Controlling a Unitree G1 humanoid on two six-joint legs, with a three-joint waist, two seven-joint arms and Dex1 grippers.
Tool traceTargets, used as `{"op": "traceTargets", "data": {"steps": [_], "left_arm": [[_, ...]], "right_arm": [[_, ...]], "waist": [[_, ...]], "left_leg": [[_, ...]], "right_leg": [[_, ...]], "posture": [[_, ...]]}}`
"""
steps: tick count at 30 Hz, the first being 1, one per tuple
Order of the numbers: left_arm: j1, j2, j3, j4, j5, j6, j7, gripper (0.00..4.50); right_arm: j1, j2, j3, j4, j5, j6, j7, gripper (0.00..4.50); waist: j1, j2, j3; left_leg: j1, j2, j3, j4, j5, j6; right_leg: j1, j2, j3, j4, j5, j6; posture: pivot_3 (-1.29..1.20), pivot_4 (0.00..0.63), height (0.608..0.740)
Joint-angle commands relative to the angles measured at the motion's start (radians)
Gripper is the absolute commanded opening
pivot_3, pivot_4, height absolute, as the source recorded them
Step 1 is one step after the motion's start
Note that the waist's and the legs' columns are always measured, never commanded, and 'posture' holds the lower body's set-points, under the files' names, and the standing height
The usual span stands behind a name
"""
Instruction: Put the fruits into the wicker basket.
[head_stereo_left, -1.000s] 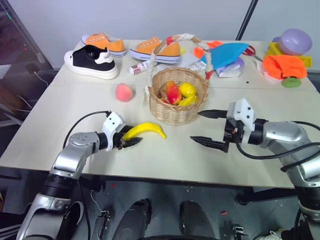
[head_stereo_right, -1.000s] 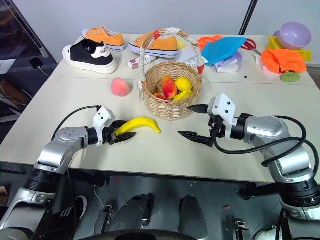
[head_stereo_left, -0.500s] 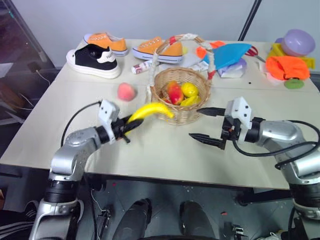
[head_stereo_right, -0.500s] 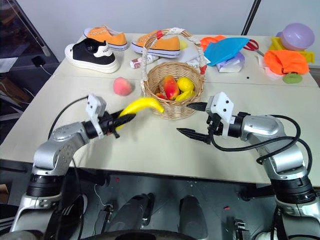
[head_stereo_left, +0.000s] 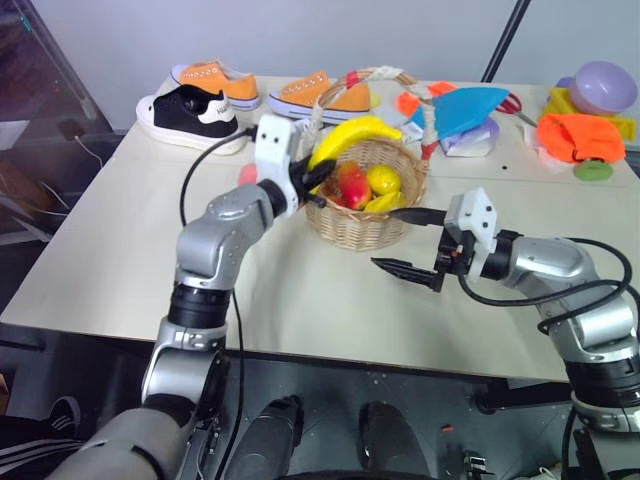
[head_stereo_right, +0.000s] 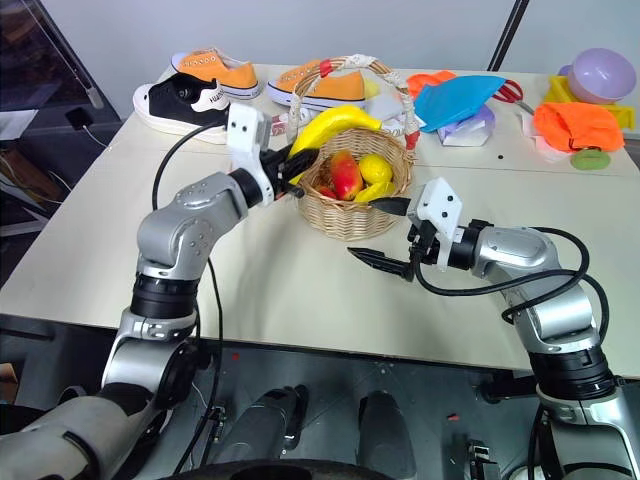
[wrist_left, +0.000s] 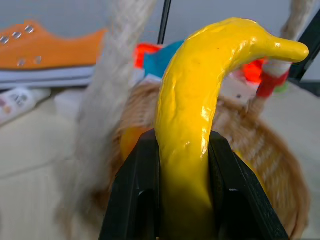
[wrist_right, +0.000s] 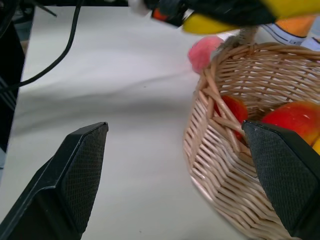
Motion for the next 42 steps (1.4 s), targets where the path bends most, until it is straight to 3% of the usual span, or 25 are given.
{"op": "traceTargets", "data": {"steps": [1, 7, 15, 20, 26, 30, 33, 36, 42], "left_arm": [[-0.025, -0.006, -0.004, 0.023, 0.011, -0.007, -0.004, 0.72], [-0.078, -0.032, -0.008, 0.115, 0.031, -0.048, -0.013, 0.72], [-0.081, -0.045, -0.012, 0.105, 0.04, -0.057, -0.022, 4.48], [0.003, -0.028, 0.027, -0.09, -0.068, 0.012, -0.073, 4.48], [0.242, 0.175, 0.111, -0.415, -0.202, 0.134, -0.168, 4.48], [0.35, 0.271, 0.201, -0.449, -0.222, 0.151, -0.145, 4.48], [0.365, 0.324, 0.25, -0.381, -0.177, 0.093, -0.12, 4.48], [0.308, 0.337, 0.298, -0.196, -0.118, -0.022, -0.079, 4.48], [0.056, 0.313, 0.228, 0.335, 0.055, -0.3, -0.048, 4.48]], "right_arm": [[-0.018, 0.024, -0.044, 0.018, -0.024, -0.053, -0.048, 4.5], [-0.056, 0.052, -0.065, 0.076, -0.064, -0.104, -0.107, 4.5], [-0.054, 0.052, -0.053, 0.076, -0.081, -0.117, -0.1, 4.5], [-0.04, 0.047, -0.057, 0.063, -0.071, -0.112, -0.089, 4.5], [-0.001, 0.031, -0.064, 0.016, -0.016, -0.077, -0.029, 4.5], [0.028, 0.012, -0.054, -0.046, 0.038, -0.036, 0.024, 4.5], [0.038, 0.006, -0.039, -0.074, 0.036, -0.033, 0.038, 4.5], [0.019, 0.046, -0.004, -0.08, 0.018, -0.037, 0.006, 4.5], [-0.045, 0.125, 0.043, -0.066, -0.028, -0.048, -0.065, 4.5]], "waist": [[-0.001, 0.0, 0.0], [0.001, 0.0, 0.0], [-0.003, 0.0, 0.0], [-0.006, 0.0, 0.0], [-0.029, 0.0, 0.0], [-0.02, 0.0, 0.0], [-0.014, 0.0, 0.0], [-0.005, 0.0, 0.0], [0.005, -0.002, 0.0]], "left_leg": [[0.0, 0.0, 0.0, 0.0, 0.0, 0.0], [0.0, 0.0, 0.0, 0.0, 0.0, 0.0], [0.0, 0.0, 0.0, 0.0, 0.0, 0.0], [0.0, 0.0, 0.0, 0.0, 0.0, 0.0], [0.001, 0.002, 0.0, 0.0, 0.0, -0.001], [0.002, 0.003, 0.001, 0.0, 0.0, -0.001], [0.002, 0.003, 0.001, 0.001, 0.0, 0.0], [0.002, 0.003, 0.001, 0.001, 0.0, 0.0], [0.001, 0.002, 0.001, 0.001, 0.0, -0.001]], "right_leg": [[0.0, 0.0, 0.0, 0.0, 0.0, 0.0], [0.0, 0.0, 0.001, 0.0, 0.0, 0.0], [0.0, 0.001, 0.001, 0.001, 0.0, 0.0], [0.0, 0.001, 0.002, 0.001, 0.0, 0.0], [-0.001, 0.003, 0.004, 0.002, 0.001, 0.0], [-0.001, 0.004, 0.006, 0.002, 0.001, -0.001], [0.0, 0.004, 0.006, 0.001, 0.001, -0.001], [0.0, 0.004, 0.005, 0.0, 0.001, -0.001], [-0.001, 0.004, 0.005, 0.0, 0.002, -0.001]], "posture": [[0.0, 0.15, 0.74], [0.0, 0.15, 0.74], [0.0, 0.15, 0.74], [0.0, 0.15, 0.74], [0.0, 0.15, 0.74], [0.0, 0.15, 0.74], [0.0, 0.15, 0.74], [0.0, 0.15, 0.74], [0.0, 0.15, 0.74]]}}
